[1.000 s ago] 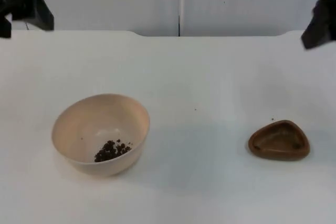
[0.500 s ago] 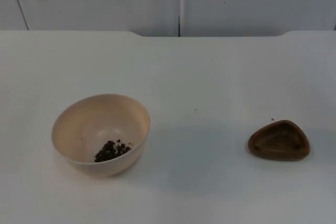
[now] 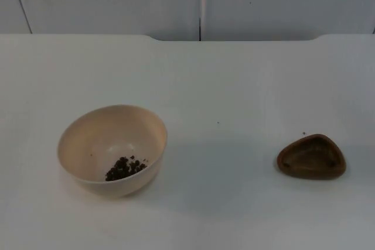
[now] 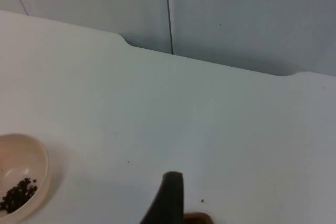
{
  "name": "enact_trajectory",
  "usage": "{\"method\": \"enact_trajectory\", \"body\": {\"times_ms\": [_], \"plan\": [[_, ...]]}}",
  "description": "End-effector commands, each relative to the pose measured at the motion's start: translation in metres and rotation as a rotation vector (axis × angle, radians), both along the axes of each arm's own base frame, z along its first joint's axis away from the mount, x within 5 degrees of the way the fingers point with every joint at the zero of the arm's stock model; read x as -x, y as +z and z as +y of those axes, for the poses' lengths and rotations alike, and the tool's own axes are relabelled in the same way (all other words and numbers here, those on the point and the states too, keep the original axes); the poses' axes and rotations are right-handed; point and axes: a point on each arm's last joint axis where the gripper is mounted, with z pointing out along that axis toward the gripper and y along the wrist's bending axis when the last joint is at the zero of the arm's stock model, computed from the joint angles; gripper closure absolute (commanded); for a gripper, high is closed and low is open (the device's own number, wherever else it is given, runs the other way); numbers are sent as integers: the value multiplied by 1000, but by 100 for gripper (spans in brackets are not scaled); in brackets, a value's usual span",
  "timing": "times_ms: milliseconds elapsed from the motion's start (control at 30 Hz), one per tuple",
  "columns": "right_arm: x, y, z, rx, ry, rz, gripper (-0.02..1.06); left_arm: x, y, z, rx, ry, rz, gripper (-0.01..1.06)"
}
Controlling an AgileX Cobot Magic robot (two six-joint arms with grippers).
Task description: Pick up the bowl with the left hand and pour the coffee beans from the cup into the bowl with the right hand.
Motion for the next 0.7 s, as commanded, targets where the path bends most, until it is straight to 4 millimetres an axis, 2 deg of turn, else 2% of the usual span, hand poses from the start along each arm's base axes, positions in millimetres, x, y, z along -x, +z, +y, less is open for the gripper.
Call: {"method": "enact_trajectory", "body": {"times_ms": [0,233,467,667], "plan": [[6,-3,-2,14,8,-4,26,7,4,2,-7,-7,-16,48],[27,-20,-10,12,7,-10,26,29,11,4,-4,-55,-74,48],[56,-34,-20,-2,7,-49,26,59,-12,8,-16,-103,-94,48],[82,-41,-30,-21,7,-101,26,85,-21,12,-33,-139,-117,48]]}}
